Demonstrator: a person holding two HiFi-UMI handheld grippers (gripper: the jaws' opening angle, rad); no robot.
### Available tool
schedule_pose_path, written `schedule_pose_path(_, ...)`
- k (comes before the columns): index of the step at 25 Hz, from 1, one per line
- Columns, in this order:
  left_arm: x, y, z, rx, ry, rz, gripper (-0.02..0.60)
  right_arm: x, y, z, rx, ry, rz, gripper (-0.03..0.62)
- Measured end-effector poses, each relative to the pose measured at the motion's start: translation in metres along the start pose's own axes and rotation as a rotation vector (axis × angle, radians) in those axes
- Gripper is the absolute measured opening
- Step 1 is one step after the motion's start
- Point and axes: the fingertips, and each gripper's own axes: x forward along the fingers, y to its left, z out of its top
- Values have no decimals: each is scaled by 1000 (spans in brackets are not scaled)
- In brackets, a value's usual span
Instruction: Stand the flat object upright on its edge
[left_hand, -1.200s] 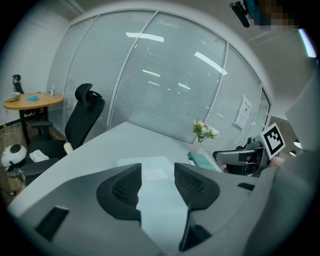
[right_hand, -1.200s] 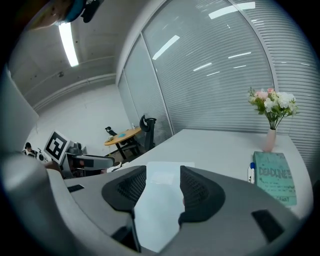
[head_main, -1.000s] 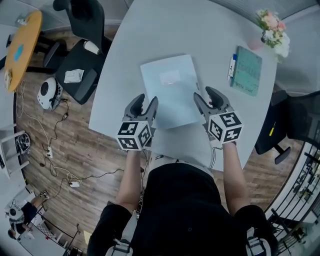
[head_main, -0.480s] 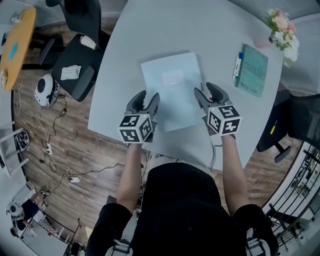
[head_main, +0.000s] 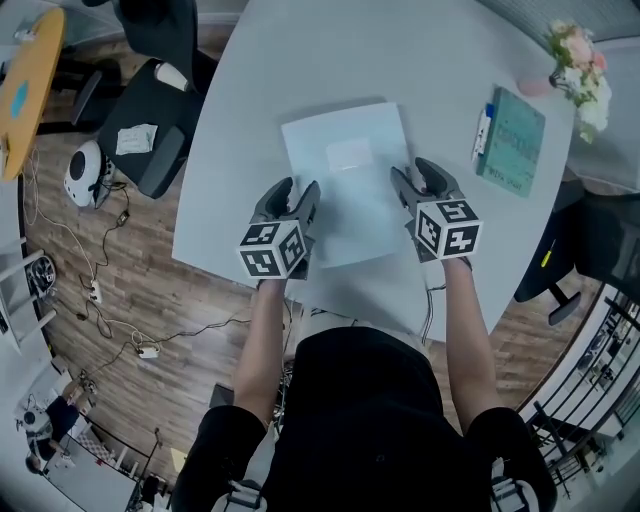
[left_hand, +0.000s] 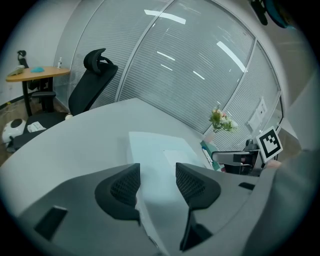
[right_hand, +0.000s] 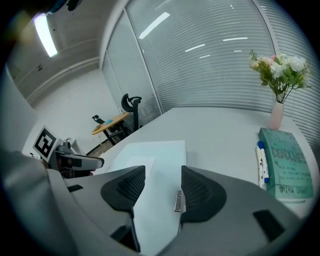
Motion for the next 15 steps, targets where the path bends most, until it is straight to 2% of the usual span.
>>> schedule_pose_path(8, 17, 15, -6, -81, 20, -15, 215, 27, -10, -6, -20, 46, -5, 227)
schedule_pose_path(15, 26, 26, -7, -100, 29, 0, 215, 43, -22, -11, -27, 77, -19, 227)
